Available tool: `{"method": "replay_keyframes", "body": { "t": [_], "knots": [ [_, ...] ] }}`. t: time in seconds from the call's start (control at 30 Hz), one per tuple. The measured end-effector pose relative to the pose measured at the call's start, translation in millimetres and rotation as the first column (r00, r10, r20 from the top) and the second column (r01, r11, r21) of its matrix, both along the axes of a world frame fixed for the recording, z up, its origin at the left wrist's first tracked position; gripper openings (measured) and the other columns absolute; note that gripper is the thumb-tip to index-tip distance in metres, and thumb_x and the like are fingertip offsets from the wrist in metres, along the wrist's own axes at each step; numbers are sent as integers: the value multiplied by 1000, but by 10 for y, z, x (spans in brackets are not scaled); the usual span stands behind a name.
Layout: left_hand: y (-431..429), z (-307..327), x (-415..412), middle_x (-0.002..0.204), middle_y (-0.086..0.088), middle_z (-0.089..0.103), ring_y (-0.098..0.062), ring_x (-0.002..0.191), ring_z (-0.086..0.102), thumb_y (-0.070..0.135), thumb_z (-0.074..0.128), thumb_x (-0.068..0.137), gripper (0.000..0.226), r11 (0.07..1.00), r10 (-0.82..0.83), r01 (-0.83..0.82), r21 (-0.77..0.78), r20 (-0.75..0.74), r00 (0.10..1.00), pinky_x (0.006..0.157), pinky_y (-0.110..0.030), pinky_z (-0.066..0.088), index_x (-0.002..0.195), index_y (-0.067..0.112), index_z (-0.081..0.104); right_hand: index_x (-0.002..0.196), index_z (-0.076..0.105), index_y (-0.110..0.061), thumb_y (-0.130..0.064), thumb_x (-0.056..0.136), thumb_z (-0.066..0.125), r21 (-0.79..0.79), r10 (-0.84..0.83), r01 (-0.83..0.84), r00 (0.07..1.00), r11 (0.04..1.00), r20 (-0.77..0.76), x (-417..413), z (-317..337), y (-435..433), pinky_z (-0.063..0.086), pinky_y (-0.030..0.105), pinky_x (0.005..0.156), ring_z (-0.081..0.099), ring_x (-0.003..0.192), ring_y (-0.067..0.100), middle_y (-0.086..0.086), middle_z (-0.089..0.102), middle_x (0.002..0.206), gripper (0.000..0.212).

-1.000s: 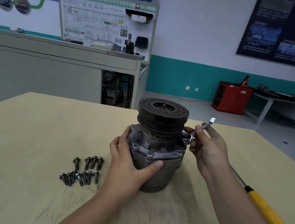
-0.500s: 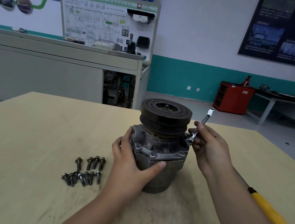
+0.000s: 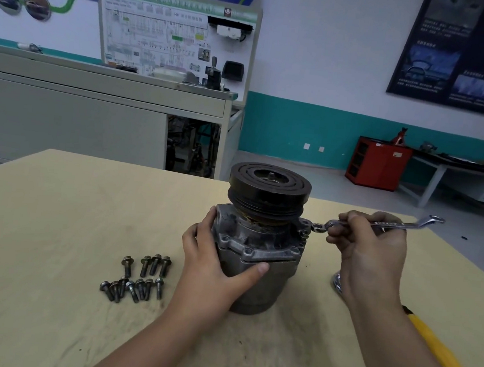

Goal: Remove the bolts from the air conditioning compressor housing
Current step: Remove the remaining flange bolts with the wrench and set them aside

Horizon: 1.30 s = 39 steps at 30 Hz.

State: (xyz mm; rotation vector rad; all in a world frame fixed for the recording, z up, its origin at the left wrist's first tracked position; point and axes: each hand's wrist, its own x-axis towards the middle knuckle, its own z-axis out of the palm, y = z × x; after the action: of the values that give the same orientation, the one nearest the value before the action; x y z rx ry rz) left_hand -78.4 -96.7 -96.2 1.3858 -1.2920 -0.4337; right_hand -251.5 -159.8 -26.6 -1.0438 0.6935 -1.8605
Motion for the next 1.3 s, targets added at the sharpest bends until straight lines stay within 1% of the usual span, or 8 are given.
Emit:
{"method": "replay_keyframes", "body": {
  "t": [0.2,0.53,0.63,0.73,0.87,1.0,1.07,1.3],
  "knots": [
    [12,20,2,128,25,13,7,117,27,72,62,49,118,1000,-4,4,20,-10,1000,99,-15,24,146,42,3,75,43,-11,12,87,52,-89,-34,21,988,996,-148,68,-97,178,56,26,60,67,59,20,-6,60,67,28],
    [27,52,-9,133,23,15,13,112,25,76,58,43,122,1000,-12,13,15,-32,999,98,-13,24,147,41,4,71,47,-6,4,87,60,-130,-188,147,896,981,-403,117,-224,264,58,26,64,71,68,14,-4,66,69,22],
    [26,48,-12,132,23,15,12,114,25,75,58,43,121,1000,-7,8,12,-37,999,98,-13,23,147,42,5,67,49,-13,-2,85,64,-252,-339,237,772,938,-538,124,-259,274,54,38,64,66,72,20,1,61,69,26],
    [23,44,-12,129,24,14,12,114,24,76,58,43,122,1000,-3,4,12,-28,1000,98,-13,23,147,42,4,67,51,-9,-2,82,67,-428,-477,240,619,871,-624,119,-270,304,44,26,58,54,68,10,1,54,69,23],
    [22,45,-13,127,25,13,18,108,23,75,59,44,122,1000,-1,2,11,-22,1000,98,-13,23,147,40,5,68,52,-7,-1,82,68,-397,-430,201,617,896,-659,85,-241,315,45,25,60,56,69,10,2,56,69,22],
    [24,46,-7,128,25,13,12,112,25,75,59,44,122,1000,-2,3,24,-26,1000,100,-15,24,147,40,5,85,56,-12,-2,86,65,-62,-61,33,847,998,-527,-21,-154,316,54,24,51,68,58,18,-1,67,70,14],
    [25,46,-7,128,25,12,10,113,26,75,59,44,122,1000,0,1,31,-24,1000,100,-16,24,147,40,4,106,55,-17,-2,84,66,36,47,-35,910,999,-411,-98,-102,268,51,19,49,68,55,20,-1,69,74,28],
    [33,51,-10,128,26,13,16,109,25,73,60,45,121,1000,-6,7,25,-30,1000,99,-15,24,147,39,5,123,47,2,4,85,60,189,218,-228,973,955,73,-114,-125,-2,51,17,50,65,52,14,10,71,66,41]
  ]
}}
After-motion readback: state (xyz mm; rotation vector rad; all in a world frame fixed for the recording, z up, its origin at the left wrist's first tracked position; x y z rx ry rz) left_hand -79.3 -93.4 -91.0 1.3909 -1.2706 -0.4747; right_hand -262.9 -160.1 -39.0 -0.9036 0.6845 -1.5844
